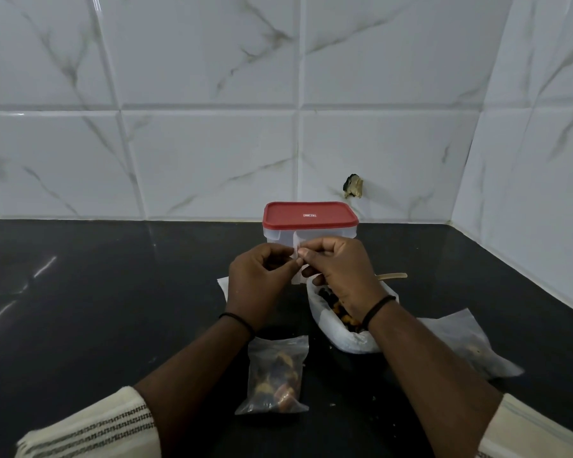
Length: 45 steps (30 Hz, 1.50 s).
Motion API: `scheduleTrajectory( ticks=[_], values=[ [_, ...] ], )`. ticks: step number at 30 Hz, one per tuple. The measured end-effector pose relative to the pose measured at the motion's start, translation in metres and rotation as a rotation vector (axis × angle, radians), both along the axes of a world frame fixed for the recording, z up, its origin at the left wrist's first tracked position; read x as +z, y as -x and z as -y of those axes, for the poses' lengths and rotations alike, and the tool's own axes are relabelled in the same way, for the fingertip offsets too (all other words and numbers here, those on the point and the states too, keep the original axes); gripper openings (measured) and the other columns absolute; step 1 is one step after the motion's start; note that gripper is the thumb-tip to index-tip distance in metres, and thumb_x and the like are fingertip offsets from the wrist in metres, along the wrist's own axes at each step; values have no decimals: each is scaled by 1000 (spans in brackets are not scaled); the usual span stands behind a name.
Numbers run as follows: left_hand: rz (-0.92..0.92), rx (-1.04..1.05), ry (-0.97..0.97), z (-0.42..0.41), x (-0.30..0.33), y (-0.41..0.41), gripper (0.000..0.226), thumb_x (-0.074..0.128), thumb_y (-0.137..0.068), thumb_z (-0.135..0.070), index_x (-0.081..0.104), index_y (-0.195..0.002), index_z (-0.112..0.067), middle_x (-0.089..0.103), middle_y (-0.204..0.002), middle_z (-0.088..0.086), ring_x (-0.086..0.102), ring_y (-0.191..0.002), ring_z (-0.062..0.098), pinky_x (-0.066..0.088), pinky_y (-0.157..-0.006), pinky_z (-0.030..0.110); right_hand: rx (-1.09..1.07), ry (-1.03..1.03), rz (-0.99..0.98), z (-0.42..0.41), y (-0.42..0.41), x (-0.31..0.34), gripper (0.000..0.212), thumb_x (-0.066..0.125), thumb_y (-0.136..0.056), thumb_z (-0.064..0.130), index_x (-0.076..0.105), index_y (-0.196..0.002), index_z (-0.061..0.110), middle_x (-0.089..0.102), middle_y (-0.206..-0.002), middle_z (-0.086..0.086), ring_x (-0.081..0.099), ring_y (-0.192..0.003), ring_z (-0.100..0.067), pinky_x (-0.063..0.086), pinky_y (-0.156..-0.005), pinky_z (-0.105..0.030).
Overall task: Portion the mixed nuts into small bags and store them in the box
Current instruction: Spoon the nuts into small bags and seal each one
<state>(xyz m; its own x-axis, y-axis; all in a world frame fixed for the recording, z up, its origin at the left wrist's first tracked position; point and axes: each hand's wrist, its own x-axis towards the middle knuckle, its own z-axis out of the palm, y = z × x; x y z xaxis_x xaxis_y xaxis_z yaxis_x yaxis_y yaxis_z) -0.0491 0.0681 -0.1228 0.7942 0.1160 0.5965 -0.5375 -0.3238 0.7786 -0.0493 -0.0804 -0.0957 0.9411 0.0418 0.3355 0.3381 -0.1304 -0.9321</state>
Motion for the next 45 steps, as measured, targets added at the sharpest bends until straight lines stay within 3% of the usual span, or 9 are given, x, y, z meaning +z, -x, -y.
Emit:
scheduleTrajectory(
  ticks=[6, 11, 18, 22, 27, 31, 35, 42, 45],
  values=[
    [-65, 0, 25, -1, 0, -1, 3, 72, -84, -17, 74, -85, -16, 73, -75, 0, 70, -67, 17, 60, -69, 45, -81, 277, 232, -2, -3, -4, 10, 67, -92, 11, 76, -96, 15, 75, -83, 3, 68, -72, -3, 53, -65, -15],
    [-143, 31, -45, -3, -1, -3, 10, 66, -87, -14, 71, -78, -12, 70, -68, 3, 68, -62, 19, 60, -64, 45, -119, 555, 438, -3, -3, -7, 14, 66, -94, 17, 77, -102, 16, 76, -92, 2, 68, -84, -6, 54, -80, -19],
    [-174, 32, -60, -4, -1, -3, 11, 65, -87, -12, 71, -79, -10, 70, -68, 4, 69, -62, 21, 60, -63, 47, -140, 593, 451, -3, -3, -7, 12, 65, -94, 19, 77, -99, 17, 75, -91, 4, 67, -83, -7, 55, -80, -25],
    [-166, 66, -80, -2, 1, 0, 11, 66, -88, -13, 71, -78, -12, 69, -67, 2, 68, -61, 19, 60, -62, 44, -241, 617, 431, -4, -4, -10, 10, 63, -94, 22, 73, -92, 18, 72, -82, 4, 65, -75, -8, 57, -71, -30],
    [-66, 242, -269, -1, 8, 5, 20, 65, -86, -17, 62, -67, -12, 60, -60, -2, 58, -57, 12, 51, -57, 29, -412, 724, 438, -5, 1, -7, 10, 57, -96, 25, 59, -91, 17, 60, -72, 4, 54, -62, -11, 37, -56, -14],
    [-1, 264, -313, -2, 9, 6, 26, 64, -89, -20, 59, -64, -12, 56, -57, -3, 52, -52, 9, 43, -52, 25, -356, 766, 445, -11, 4, -7, 18, 60, -96, 35, 61, -105, 19, 71, -89, 2, 66, -77, -14, 56, -71, -28],
    [55, 229, -363, -2, 8, 7, 24, 63, -91, -23, 63, -69, -13, 60, -59, -4, 58, -55, 10, 51, -56, 30, -370, 809, 433, -11, 5, -9, 22, 61, -95, 43, 66, -104, 23, 73, -91, 4, 67, -79, -13, 56, -71, -29],
    [-56, 353, -637, -2, 14, 9, 26, 56, -90, -33, 56, -71, -14, 57, -63, -2, 53, -56, 14, 42, -52, 27, -521, 936, 411, -12, 9, -7, 12, 57, -97, 28, 61, -91, 18, 61, -71, 2, 52, -59, -14, 41, -53, -25],
    [-83, 463, -827, 1, 18, 12, 28, 49, -92, -39, 53, -73, -19, 53, -64, -4, 46, -52, 11, 32, -48, 24, -554, 976, 430, -14, 10, -4, 11, 56, -99, 25, 62, -100, 16, 67, -79, -3, 62, -66, -17, 52, -60, -30]
  ],
)
